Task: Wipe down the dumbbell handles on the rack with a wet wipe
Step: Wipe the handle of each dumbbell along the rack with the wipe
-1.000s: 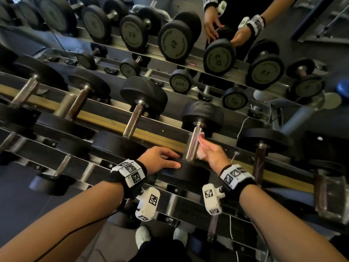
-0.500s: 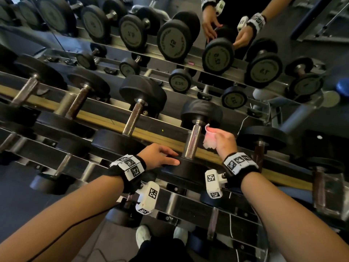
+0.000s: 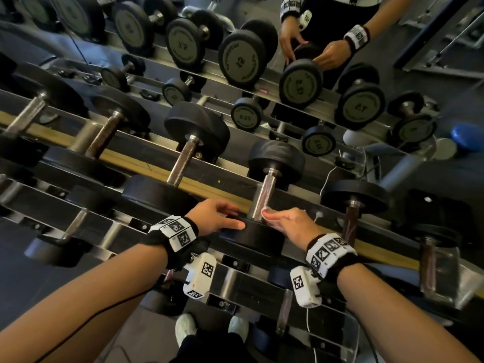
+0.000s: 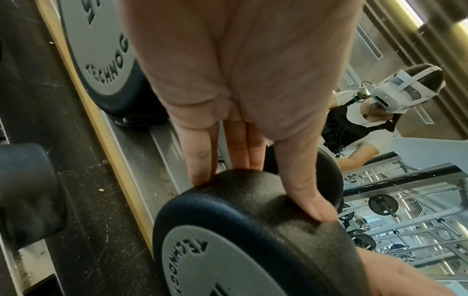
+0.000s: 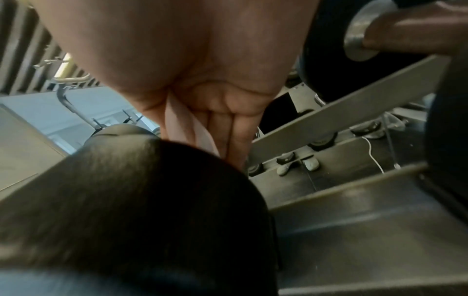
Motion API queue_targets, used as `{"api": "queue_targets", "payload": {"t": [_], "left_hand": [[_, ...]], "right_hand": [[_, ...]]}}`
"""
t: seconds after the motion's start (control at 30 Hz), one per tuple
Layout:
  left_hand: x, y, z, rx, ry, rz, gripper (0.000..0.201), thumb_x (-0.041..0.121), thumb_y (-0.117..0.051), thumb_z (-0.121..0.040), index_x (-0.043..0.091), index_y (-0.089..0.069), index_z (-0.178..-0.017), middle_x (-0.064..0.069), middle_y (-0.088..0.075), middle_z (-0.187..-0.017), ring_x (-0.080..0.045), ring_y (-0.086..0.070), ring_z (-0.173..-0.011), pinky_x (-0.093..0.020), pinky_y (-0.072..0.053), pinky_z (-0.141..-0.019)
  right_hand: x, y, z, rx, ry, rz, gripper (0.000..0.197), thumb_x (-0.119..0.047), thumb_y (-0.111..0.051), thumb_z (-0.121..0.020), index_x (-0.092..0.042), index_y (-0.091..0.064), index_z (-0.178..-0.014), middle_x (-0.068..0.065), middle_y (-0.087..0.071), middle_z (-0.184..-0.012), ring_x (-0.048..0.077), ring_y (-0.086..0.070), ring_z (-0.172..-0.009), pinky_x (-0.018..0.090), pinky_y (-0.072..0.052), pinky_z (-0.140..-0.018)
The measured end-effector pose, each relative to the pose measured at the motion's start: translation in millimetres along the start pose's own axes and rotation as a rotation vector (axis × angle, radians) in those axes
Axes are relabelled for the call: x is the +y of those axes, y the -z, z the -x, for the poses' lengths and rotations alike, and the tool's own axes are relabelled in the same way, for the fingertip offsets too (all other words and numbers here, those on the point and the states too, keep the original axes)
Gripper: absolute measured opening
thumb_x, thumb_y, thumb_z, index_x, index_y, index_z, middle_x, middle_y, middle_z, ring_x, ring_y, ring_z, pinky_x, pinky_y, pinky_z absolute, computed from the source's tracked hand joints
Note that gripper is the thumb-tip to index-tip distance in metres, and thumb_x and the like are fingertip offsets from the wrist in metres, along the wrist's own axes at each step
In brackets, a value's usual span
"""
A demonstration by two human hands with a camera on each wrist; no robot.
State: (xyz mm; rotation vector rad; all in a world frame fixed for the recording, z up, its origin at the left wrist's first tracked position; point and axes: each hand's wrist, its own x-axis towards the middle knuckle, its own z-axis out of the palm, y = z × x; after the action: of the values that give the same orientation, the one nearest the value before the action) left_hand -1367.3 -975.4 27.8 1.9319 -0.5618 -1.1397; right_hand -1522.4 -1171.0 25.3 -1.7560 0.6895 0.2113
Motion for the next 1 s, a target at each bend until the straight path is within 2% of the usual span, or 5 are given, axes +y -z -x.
{"api": "queue_targets", "payload": {"t": [0.23, 0.5, 0.6, 0.7, 1.0], "left_hand": [[-1.6, -3.8, 10.3, 0.042, 0.012, 0.024, 0.04, 0.036, -0.088, -0.07, 0.044, -0.065, -0.102, 0.017, -0.07, -0.112, -0.004, -0.065, -0.11, -0.037, -0.05, -0.105], [-2.1, -7.3, 15.1, 0.076, 0.107, 0.015, 0.071, 0.044, -0.085, -0.073, 0.03, -0.057, -0.137, 0.009, -0.06, -0.134, -0.011, -0.054, -0.125, -0.03, -0.04, -0.106], [-1.7, -8.1, 14.4, 0.081, 0.114, 0.026, 0.072, 0.042, -0.086, -0.072, 0.027, -0.058, -0.137, 0.009, -0.062, -0.132, -0.009, -0.056, -0.123, -0.023, -0.038, -0.1], [-3.7, -8.3, 14.5, 0.08, 0.133, 0.023, 0.074, 0.046, -0.085, -0.071, 0.029, -0.058, -0.137, 0.008, -0.061, -0.136, -0.01, -0.054, -0.127, -0.034, -0.038, -0.114], [-4.9, -8.5, 16.6, 0.068, 0.147, 0.042, 0.074, 0.047, -0.083, -0.072, 0.031, -0.055, -0.138, 0.007, -0.058, -0.14, -0.013, -0.051, -0.131, -0.037, -0.034, -0.114]], "right_hand": [[-40.6, 41.2, -7.4, 0.242, 0.258, 0.067, 0.036, -0.017, -0.049, -0.09, -0.043, -0.074, -0.089, -0.009, -0.075, -0.097, 0.01, -0.07, -0.096, 0.021, -0.053, -0.086], [-75.0, 41.2, -31.0, -0.043, 0.242, 0.519, 0.036, -0.036, -0.049, -0.1, -0.038, -0.055, -0.136, -0.011, -0.06, -0.135, 0.009, -0.054, -0.128, 0.037, -0.037, -0.114], [-71.0, 30.6, -36.3, -0.289, 0.196, 1.042, 0.062, 0.0, -0.056, -0.091, -0.028, -0.041, -0.145, -0.003, -0.038, -0.149, 0.017, -0.036, -0.14, 0.023, -0.022, -0.111], [-71.5, 28.8, -32.7, -0.281, 0.255, 1.122, 0.079, 0.013, -0.05, -0.088, -0.031, -0.028, -0.149, -0.003, -0.023, -0.158, 0.016, -0.037, -0.141, 0.037, -0.031, -0.115], [-57.2, 29.4, -19.6, -0.232, 0.295, 0.743, 0.035, -0.019, -0.046, -0.102, -0.046, -0.069, -0.106, -0.002, -0.07, -0.108, 0.019, -0.064, -0.108, 0.038, -0.046, -0.1]]}}
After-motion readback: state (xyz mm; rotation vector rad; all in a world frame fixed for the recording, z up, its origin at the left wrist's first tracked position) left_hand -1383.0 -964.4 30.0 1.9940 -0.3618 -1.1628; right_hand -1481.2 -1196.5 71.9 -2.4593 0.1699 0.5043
